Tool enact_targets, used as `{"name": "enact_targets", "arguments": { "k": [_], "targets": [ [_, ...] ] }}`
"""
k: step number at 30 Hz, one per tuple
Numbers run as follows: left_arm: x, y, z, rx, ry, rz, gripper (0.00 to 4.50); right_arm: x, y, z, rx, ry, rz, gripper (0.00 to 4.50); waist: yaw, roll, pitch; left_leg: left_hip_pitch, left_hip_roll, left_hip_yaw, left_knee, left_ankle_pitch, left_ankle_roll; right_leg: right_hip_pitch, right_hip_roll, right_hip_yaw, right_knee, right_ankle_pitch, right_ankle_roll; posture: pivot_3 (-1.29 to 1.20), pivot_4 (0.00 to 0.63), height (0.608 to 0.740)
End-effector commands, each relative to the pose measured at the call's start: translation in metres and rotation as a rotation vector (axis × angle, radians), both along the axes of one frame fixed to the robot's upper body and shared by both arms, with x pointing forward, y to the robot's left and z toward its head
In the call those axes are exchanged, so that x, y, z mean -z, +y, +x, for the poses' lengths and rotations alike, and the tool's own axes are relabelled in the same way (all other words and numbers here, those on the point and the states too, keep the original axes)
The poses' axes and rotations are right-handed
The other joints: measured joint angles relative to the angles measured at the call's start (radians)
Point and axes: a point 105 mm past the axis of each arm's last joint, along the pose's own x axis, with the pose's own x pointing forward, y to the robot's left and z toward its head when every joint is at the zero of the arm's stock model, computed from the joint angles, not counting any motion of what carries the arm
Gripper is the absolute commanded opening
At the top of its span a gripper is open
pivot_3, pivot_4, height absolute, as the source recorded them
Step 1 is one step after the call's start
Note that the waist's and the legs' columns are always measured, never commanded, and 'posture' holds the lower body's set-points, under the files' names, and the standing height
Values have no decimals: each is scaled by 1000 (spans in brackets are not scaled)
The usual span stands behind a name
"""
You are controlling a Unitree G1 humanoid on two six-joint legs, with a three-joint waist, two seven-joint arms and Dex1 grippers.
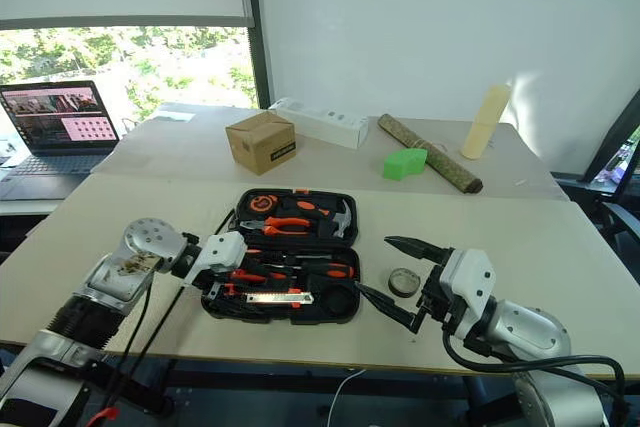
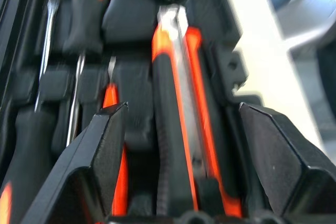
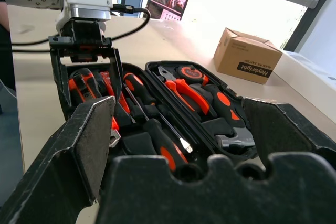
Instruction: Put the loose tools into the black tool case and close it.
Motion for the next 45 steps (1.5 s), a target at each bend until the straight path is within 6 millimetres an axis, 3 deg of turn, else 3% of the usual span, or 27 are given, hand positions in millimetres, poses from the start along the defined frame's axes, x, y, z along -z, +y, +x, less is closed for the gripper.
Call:
{"name": "enact_targets", "arguments": {
  "k": [1, 4, 5, 6, 7, 10, 11, 14, 22, 30, 36, 41, 45],
  "targets": [
    [-36, 1, 1, 17, -49, -129, 3472, -7, 1, -1, -9, -33, 7, 4500, -1, 0, 0, 0, 0, 0, 0, 0, 0, 0, 0, 0, 0, 0, 0, 0, 150, 740],
    [-44, 12, 10, -32, -86, -142, 3472, -6, 2, -1, -12, -32, 9, 4500, -2, 0, 0, 1, 0, 0, 0, 0, 0, 0, 0, 0, 0, 0, 0, 0, 150, 740],
    [-42, 19, 13, -50, -99, -125, 2942, -6, 3, 0, -13, -31, 10, 4500, -2, 0, 0, 1, 0, 0, 0, 0, 0, 0, 0, 0, 1, 0, 0, 0, 150, 740],
    [-39, 23, 13, -55, -102, -108, 2742, -6, 3, 0, -14, -31, 11, 4500, -2, 0, 0, 1, 0, 0, 0, 0, 0, 0, 0, 0, 1, 0, 0, 0, 150, 740],
    [-36, 27, 13, -53, -100, -97, 2222, -5, 3, 0, -14, -30, 12, 4500, -4, 0, 0, 2, 0, 0, 0, 0, 0, 1, 0, 0, 1, 0, 0, 0, 150, 740],
    [-24, 31, 7, -23, -97, -54, 1215, -5, 4, 0, -15, -30, 14, 4500, -3, 0, 0, 2, 0, 0, -1, 0, 0, 0, 0, 1, 1, 0, 0, 0, 150, 740],
    [-20, 32, 5, -14, -89, -49, 632, -5, 4, 0, -15, -30, 14, 4500, -3, 0, 0, 1, 0, 0, -1, 0, 0, 0, 0, 1, 1, 0, 0, 0, 150, 740],
    [-13, 32, 0, 0, -58, -46, 85, -5, 4, 1, -14, -30, 15, 4500, 0, 0, 0, 1, 0, 0, -1, 0, 0, 0, 0, 0, 0, 0, 0, 0, 150, 740],
    [16, 32, 5, -57, -73, 21, 85, -4, 6, 2, -16, -30, 18, 4500, 0, 0, 0, 1, 0, 0, 0, 0, 0, 1, 0, 0, 0, 0, 0, 0, 150, 740],
    [41, 38, -6, -25, -18, 135, 85, -5, 5, 2, -12, -32, 16, 4500, 0, 1, 0, 4, 0, 0, -1, 0, 0, 2, 0, 0, 1, 0, 0, 0, 150, 740],
    [69, 44, -3, -160, 55, 241, 85, -4, 3, 2, -3, -32, 16, 4500, 0, 8, -5, 8, 0, 1, -1, 0, 0, 6, 0, 1, 1, 0, 0, 0, 150, 740],
    [65, 31, -4, -160, 57, 139, 85, -1, -5, -2, 20, -18, 5, 4500, 1, 18, -12, 19, 1, 0, -4, -2, 2, 17, -1, 1, -1, -8, 7, 0, 150, 740],
    [29, 28, -3, -129, -8, -97, 85, 7, -26, -12, 85, 32, -30, 4500, 3, 19, -13, 18, 1, 0, -4, -2, 2, 16, -3, 1, 0, -7, 8, 0, 150, 740]
  ]
}}
